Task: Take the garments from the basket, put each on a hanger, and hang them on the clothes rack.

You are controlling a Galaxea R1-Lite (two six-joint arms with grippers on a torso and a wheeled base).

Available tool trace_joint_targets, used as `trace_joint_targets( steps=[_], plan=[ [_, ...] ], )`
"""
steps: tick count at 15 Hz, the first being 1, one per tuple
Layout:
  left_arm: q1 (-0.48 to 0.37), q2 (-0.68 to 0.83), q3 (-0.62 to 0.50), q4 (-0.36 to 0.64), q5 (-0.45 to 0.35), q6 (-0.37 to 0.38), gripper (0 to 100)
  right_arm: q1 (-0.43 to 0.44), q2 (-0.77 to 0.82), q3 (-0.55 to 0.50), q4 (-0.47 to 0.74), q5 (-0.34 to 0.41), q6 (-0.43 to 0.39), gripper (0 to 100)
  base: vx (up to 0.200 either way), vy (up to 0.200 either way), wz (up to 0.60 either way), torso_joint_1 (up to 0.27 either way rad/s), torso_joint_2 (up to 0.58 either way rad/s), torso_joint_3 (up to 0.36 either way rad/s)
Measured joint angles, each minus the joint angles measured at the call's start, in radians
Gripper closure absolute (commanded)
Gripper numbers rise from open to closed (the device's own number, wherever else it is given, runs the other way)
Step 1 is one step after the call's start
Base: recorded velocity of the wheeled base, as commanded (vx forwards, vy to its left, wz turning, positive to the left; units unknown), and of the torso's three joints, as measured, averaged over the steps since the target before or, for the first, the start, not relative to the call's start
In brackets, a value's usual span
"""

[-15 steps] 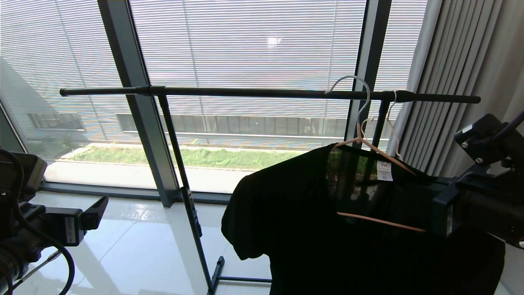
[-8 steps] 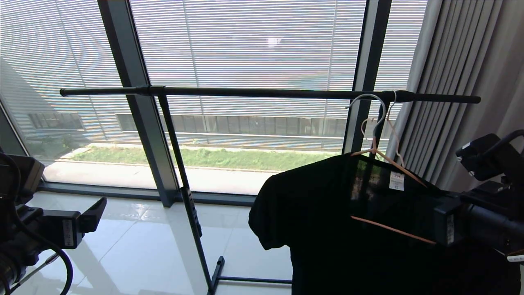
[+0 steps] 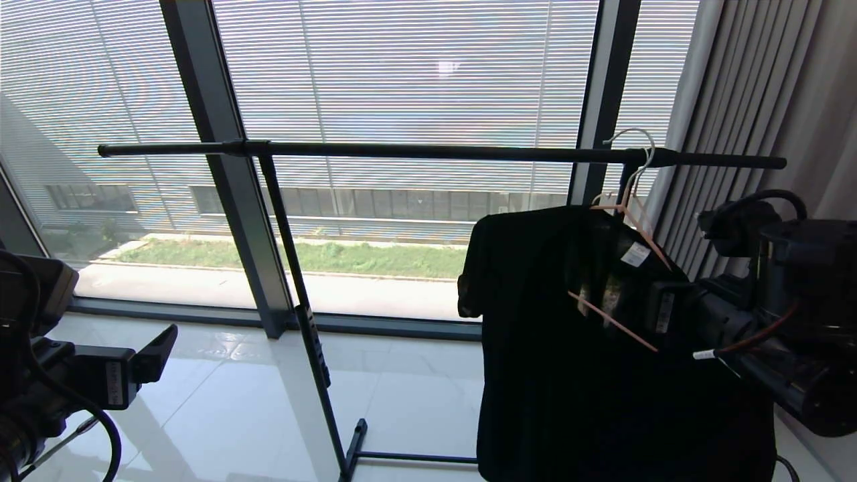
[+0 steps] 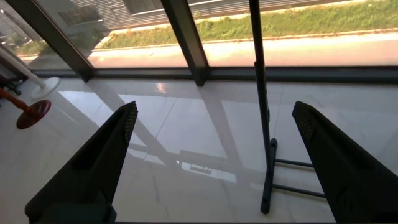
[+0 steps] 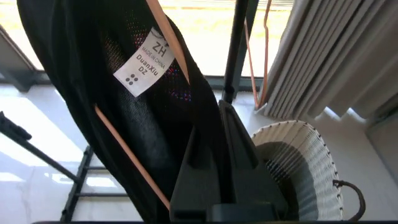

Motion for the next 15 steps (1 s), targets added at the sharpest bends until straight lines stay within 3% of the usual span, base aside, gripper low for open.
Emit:
trace_joint_targets(
  steps=[2,5,9,15],
  plan=[
    [-0.007,0.000,0.000,0.000,0.000,0.000,0,-0.024,0.074,-0.117,-0.010,-0.025,-0.020,100,0.000,0.000,0.00,0.000,0.00,0.000],
    [-0.040,0.000,0.000,0.000,0.000,0.000,0,-0.110,0.153,-0.229,-0.011,-0.035,-0.126,100,0.000,0.000,0.00,0.000,0.00,0.000],
    [-0.111,0.003,0.001,0.000,0.000,0.000,0,-0.138,0.186,-0.254,-0.011,-0.037,-0.220,100,0.000,0.000,0.00,0.000,0.00,0.000],
    [-0.123,0.001,0.001,0.001,-0.002,-0.003,0,-0.140,0.194,-0.258,-0.011,-0.076,-0.262,100,0.200,0.000,0.00,-0.001,0.00,0.002]
  ],
)
